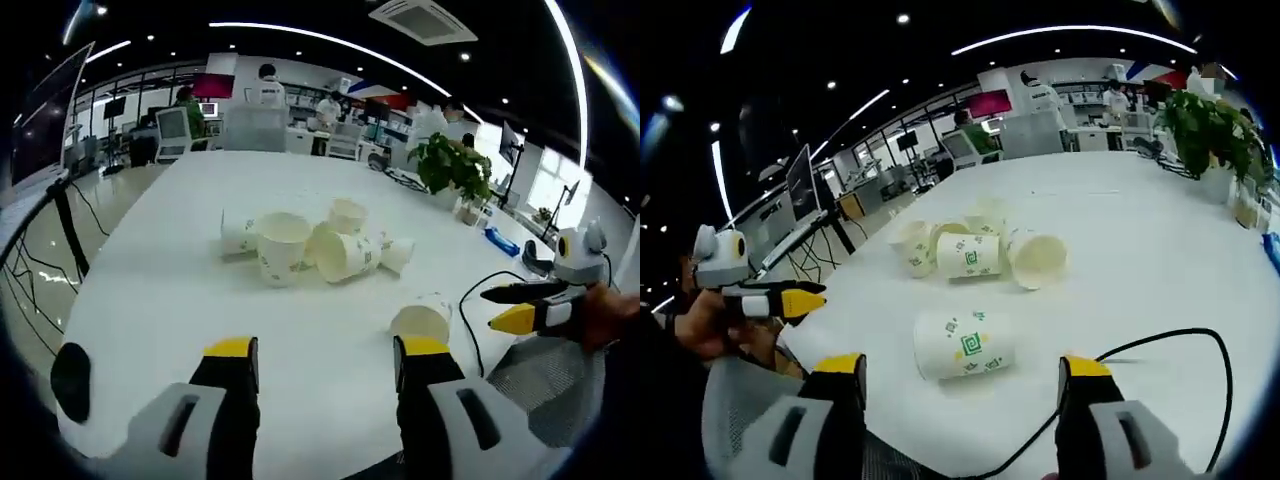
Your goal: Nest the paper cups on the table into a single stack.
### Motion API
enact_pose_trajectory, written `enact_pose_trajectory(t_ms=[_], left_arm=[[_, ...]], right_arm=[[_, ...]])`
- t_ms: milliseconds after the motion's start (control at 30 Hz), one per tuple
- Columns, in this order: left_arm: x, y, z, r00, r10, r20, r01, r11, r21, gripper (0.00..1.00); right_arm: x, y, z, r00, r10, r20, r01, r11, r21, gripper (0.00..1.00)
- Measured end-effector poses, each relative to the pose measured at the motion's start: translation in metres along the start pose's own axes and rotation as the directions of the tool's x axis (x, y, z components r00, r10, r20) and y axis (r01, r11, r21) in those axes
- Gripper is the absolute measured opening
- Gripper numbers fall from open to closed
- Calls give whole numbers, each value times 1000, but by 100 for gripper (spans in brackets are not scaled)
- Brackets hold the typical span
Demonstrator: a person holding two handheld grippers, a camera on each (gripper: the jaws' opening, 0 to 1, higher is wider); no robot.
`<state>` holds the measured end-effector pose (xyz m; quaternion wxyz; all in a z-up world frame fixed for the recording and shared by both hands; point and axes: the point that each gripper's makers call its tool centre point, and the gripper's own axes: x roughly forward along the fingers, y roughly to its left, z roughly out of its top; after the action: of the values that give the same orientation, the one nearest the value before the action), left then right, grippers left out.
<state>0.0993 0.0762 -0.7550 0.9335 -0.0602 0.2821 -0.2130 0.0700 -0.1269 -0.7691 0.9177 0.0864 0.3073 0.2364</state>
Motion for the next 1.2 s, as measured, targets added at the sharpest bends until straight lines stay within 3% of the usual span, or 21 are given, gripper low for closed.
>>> enact_pose_trajectory(t_ms=[400, 1200], left_arm=[[1, -3, -2, 1000, -7, -8, 7, 1000, 23, 58], [1, 0, -2, 1000, -6, -12, 6, 1000, -4, 53]], right_arm=[[-2, 0, 2, 1000, -8, 9, 8, 1000, 1, 80], [0, 4, -2, 1000, 1, -18, -1, 1000, -22, 77]])
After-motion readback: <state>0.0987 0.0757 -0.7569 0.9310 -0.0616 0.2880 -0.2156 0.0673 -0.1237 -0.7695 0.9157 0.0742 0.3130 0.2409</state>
